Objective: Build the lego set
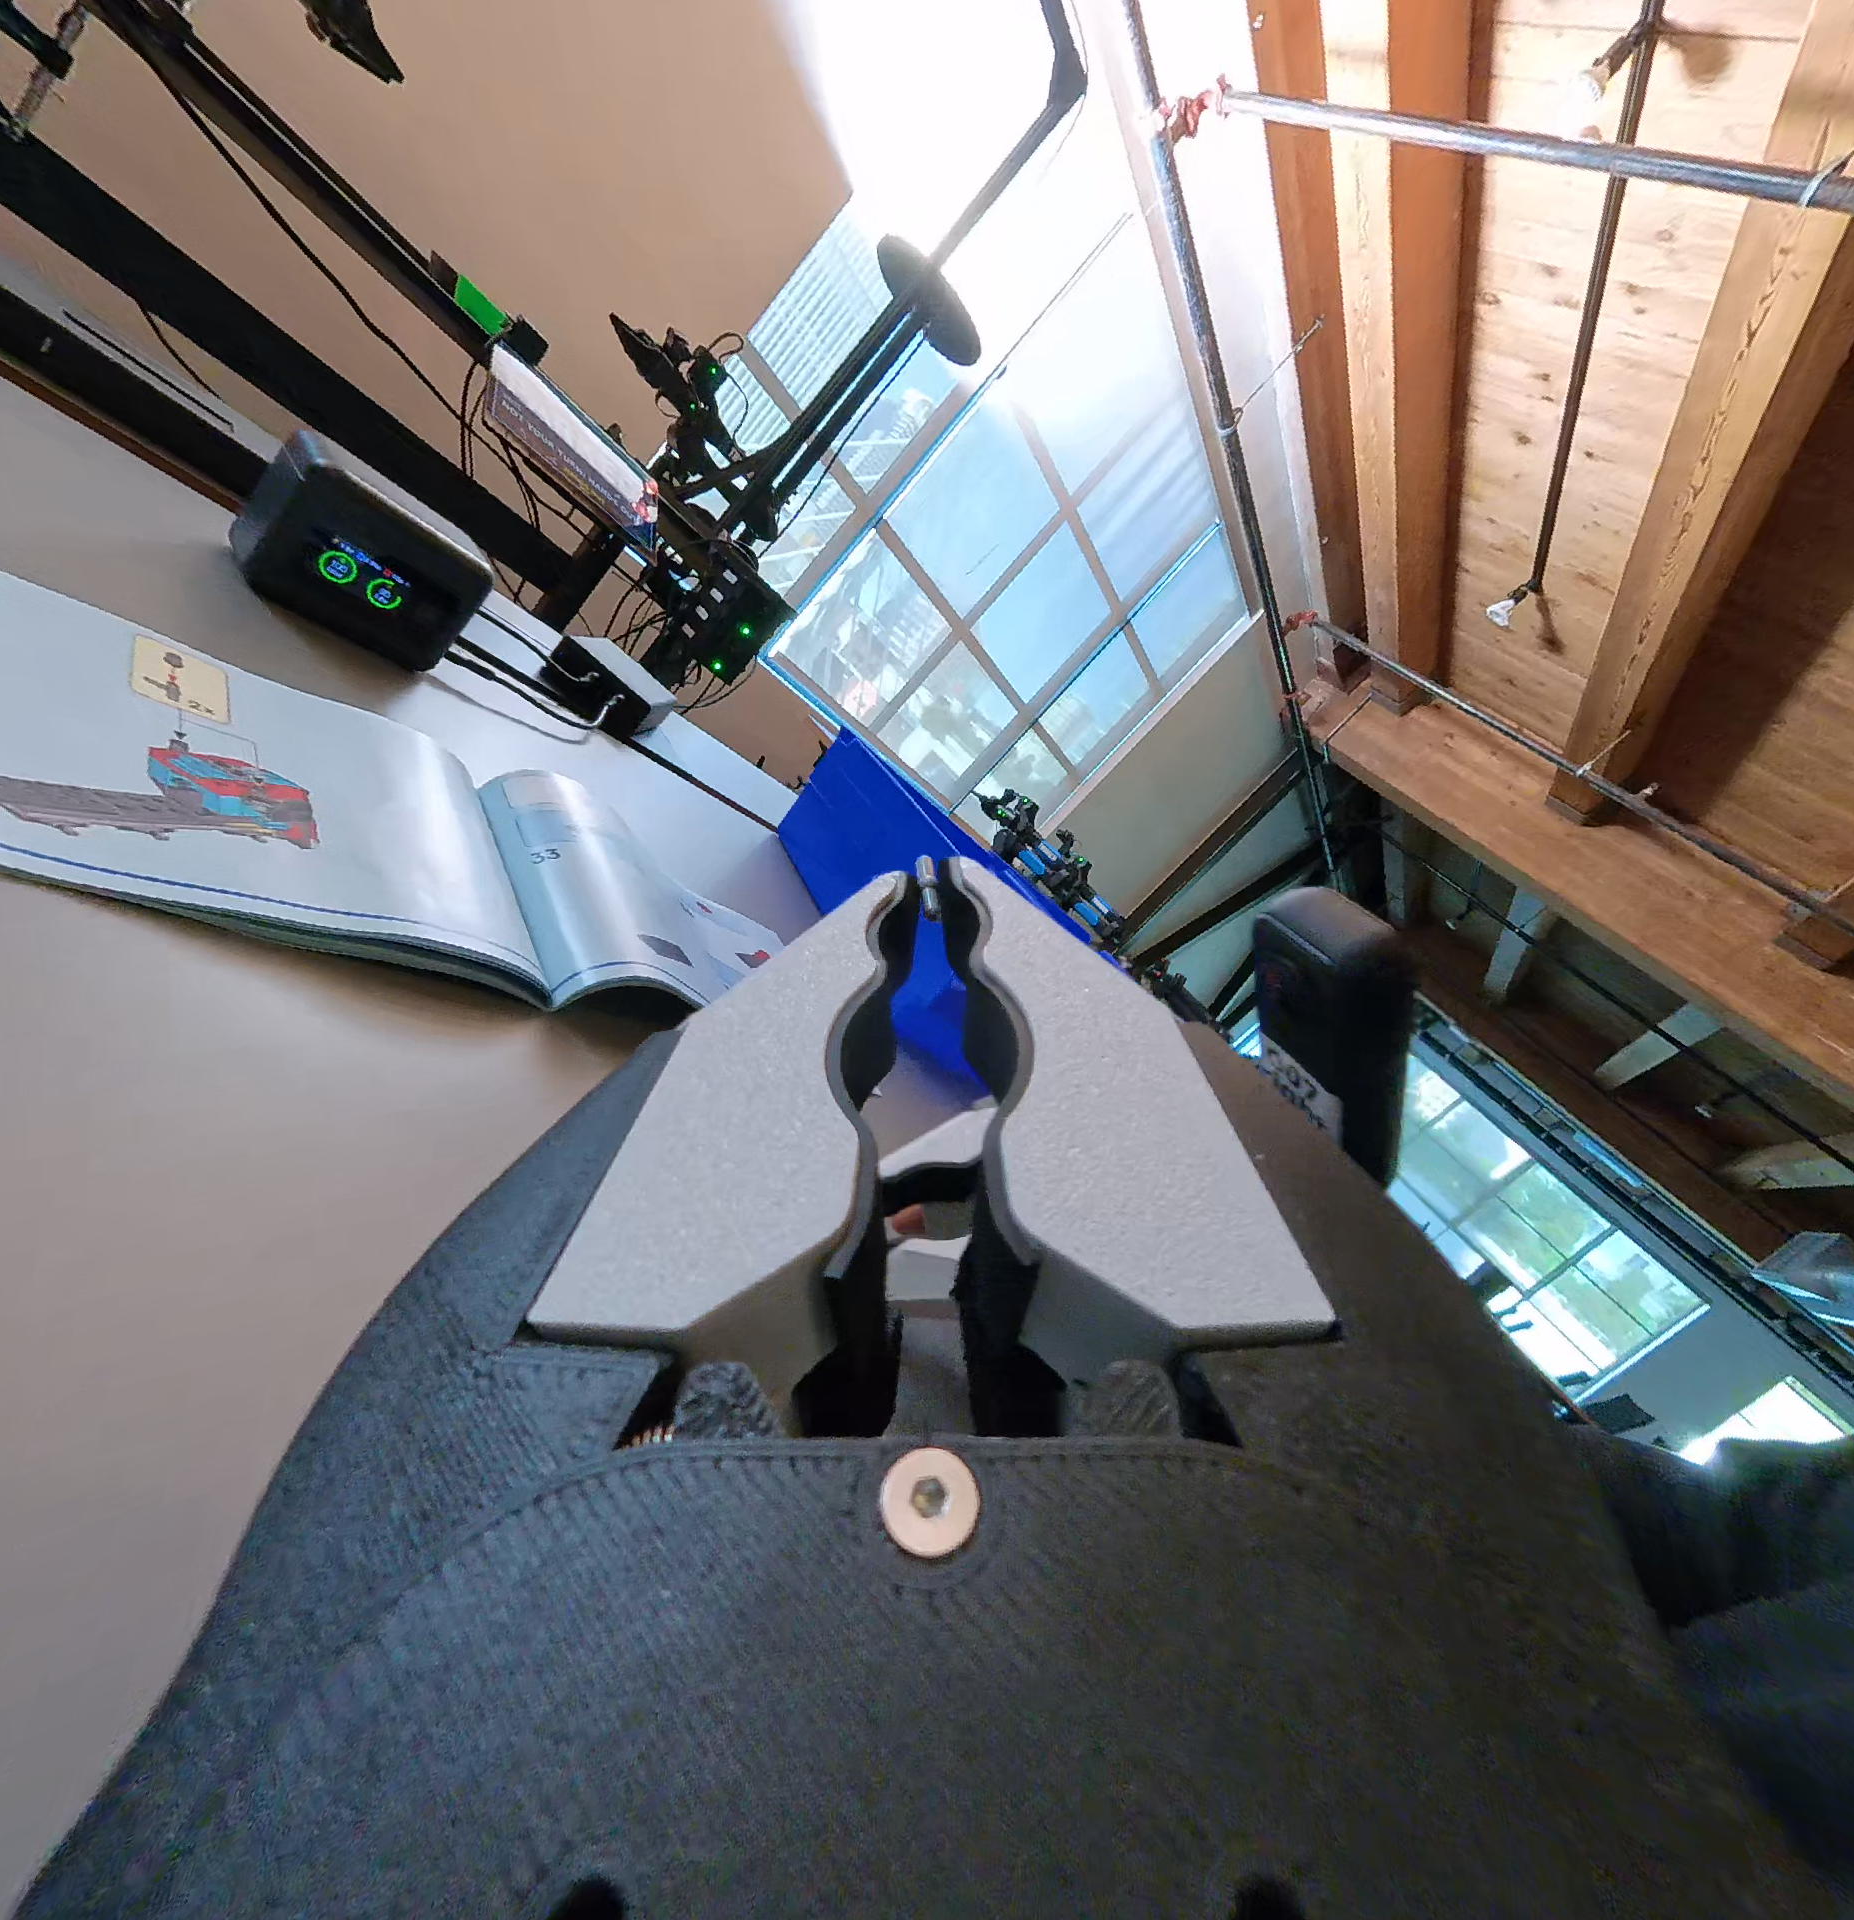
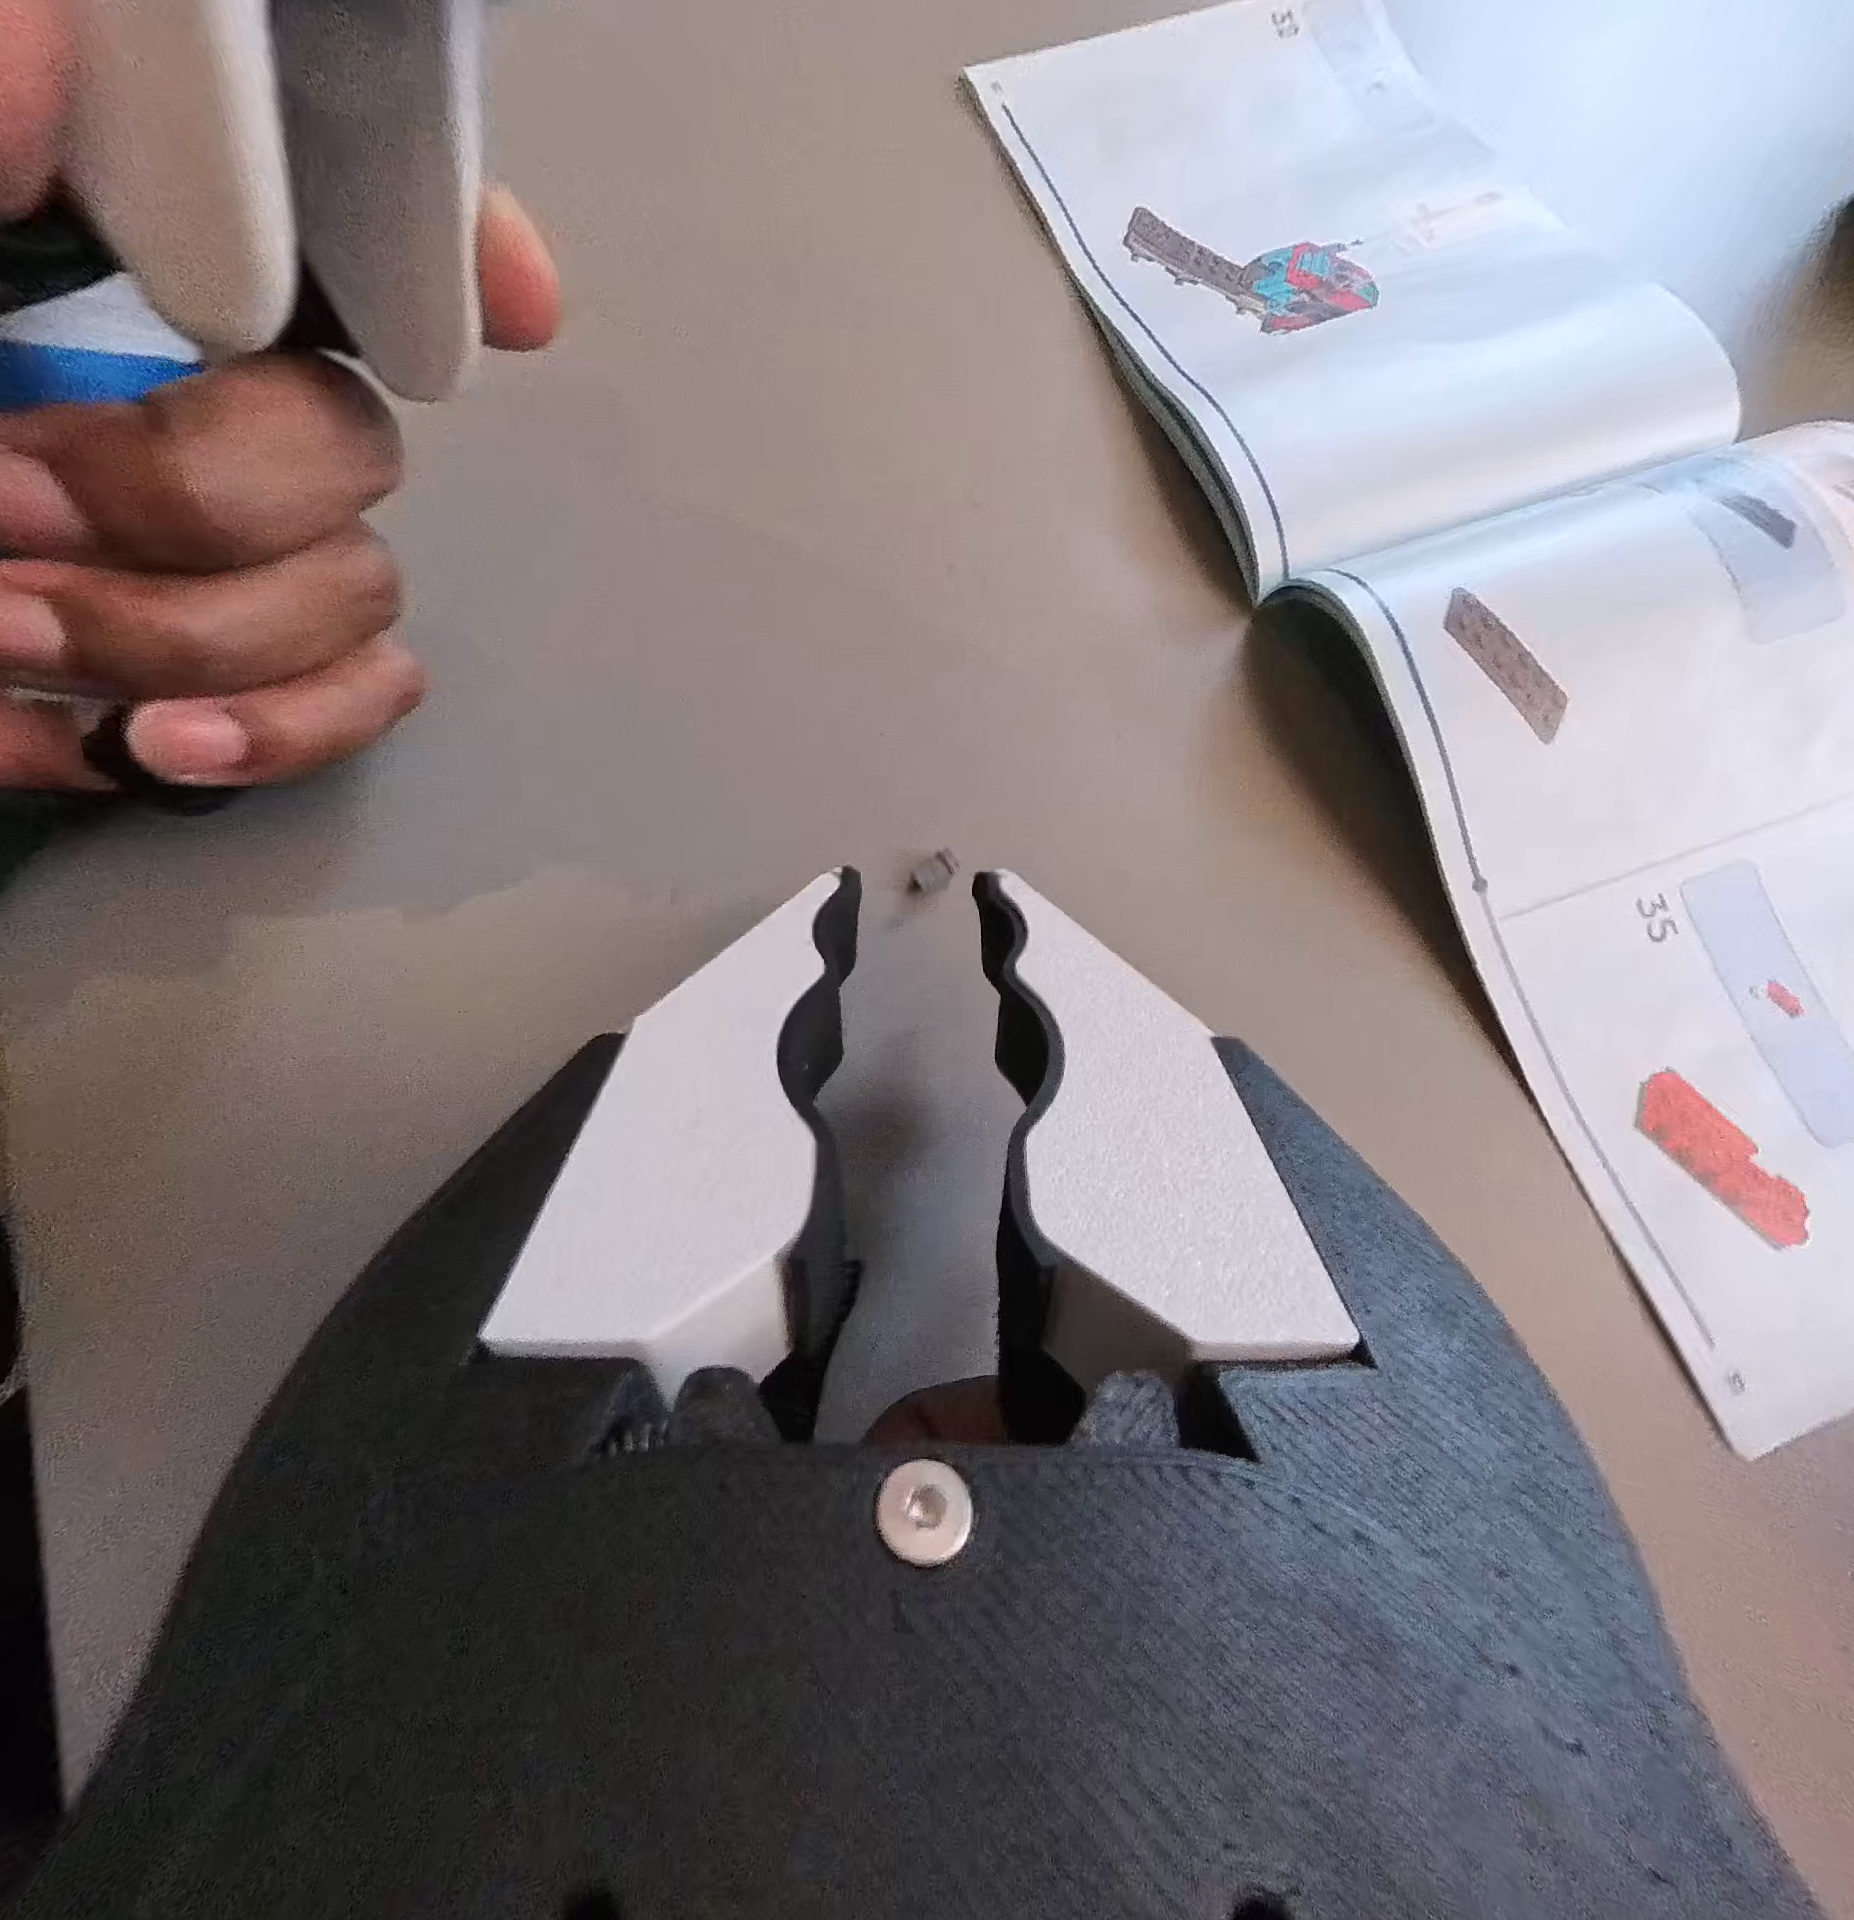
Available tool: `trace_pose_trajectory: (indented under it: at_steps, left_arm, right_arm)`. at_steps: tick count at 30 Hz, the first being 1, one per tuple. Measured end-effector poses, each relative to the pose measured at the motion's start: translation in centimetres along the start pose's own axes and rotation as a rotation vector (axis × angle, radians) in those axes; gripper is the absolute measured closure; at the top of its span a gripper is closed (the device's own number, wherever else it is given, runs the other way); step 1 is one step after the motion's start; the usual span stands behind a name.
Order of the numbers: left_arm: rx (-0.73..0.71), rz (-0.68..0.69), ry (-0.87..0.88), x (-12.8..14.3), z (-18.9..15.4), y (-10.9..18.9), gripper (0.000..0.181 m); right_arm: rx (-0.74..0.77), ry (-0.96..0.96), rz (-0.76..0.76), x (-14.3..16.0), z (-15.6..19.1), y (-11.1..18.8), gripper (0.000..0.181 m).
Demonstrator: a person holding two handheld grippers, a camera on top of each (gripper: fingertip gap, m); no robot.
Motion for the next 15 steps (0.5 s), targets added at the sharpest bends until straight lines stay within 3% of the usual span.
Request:
trace_pose_trajectory:
  at_steps: [5, 15]
  left_arm:
    - [0.05, -0.022, 0.037, -0.5, -0.2, 0.5, 0.177]
    - [0.109, -0.027, 0.067, -0.8, -0.6, 0.7, 0.177]
  right_arm:
    - [0.051, 0.041, 0.069, 0.6, -0.1, -0.8, 0.164]
    - [0.076, 0.101, 0.065, 0.8, -0.1, -0.6, 0.162]
Point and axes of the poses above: each gripper's, where its closed fingertips meet, y back along the fingers, x out of its underside, z = x × y across the jaws, the point moved 1 cm from there along y, back along the fingers
